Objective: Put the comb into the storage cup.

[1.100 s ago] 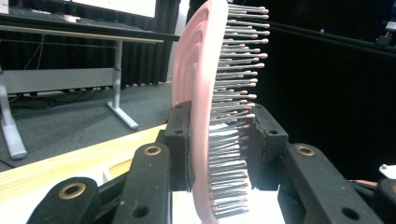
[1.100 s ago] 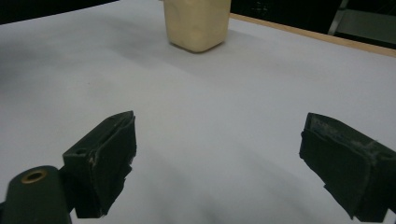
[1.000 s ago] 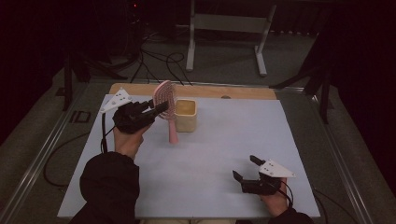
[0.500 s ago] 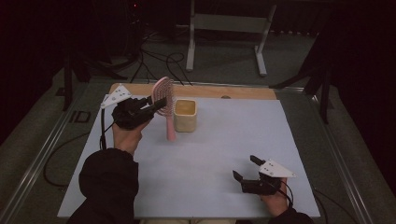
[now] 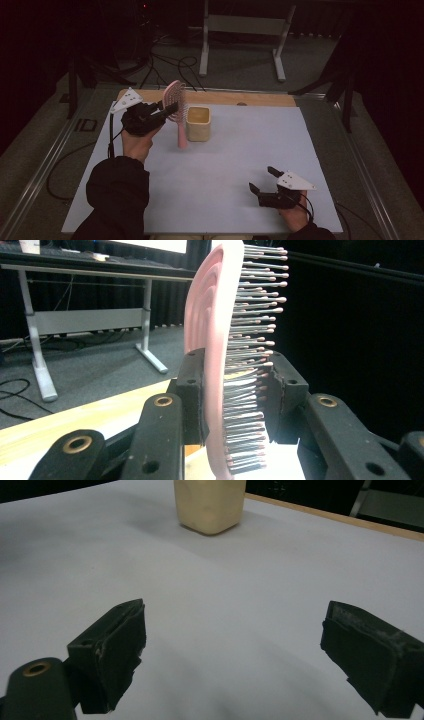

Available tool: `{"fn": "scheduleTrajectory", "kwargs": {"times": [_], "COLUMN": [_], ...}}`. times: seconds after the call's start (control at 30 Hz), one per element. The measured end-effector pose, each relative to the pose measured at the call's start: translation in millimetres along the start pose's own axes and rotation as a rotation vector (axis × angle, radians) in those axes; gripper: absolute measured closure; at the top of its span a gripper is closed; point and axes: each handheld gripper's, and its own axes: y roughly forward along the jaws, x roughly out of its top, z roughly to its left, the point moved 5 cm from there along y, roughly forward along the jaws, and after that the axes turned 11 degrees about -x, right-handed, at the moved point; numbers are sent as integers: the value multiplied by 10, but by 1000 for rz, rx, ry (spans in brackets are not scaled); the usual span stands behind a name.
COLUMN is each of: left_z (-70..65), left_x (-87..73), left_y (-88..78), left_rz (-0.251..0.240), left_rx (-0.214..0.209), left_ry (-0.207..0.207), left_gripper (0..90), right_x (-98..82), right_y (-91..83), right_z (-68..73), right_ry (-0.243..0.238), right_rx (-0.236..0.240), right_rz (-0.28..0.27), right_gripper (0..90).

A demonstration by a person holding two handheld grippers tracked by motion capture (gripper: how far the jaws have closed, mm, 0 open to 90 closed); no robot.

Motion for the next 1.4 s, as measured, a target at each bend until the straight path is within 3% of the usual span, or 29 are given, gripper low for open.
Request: {"fn": "scheduleTrajectory", "kwargs": {"times": [0.47, 1.4], "left_z": [45, 80], "left_x": [13, 198], "left_y": [31, 99], "left_rz": [4, -6], "left_rx": [13, 31], "left_ry": [-4, 10], "left_gripper": [666, 666], "right_x": [-1, -3], "right_y": [3, 17], "right_z": [3, 10], "right_ry": [0, -2], "right_rx": [0, 5], "right_rz": [2, 2], "right_gripper": [111, 111]}}
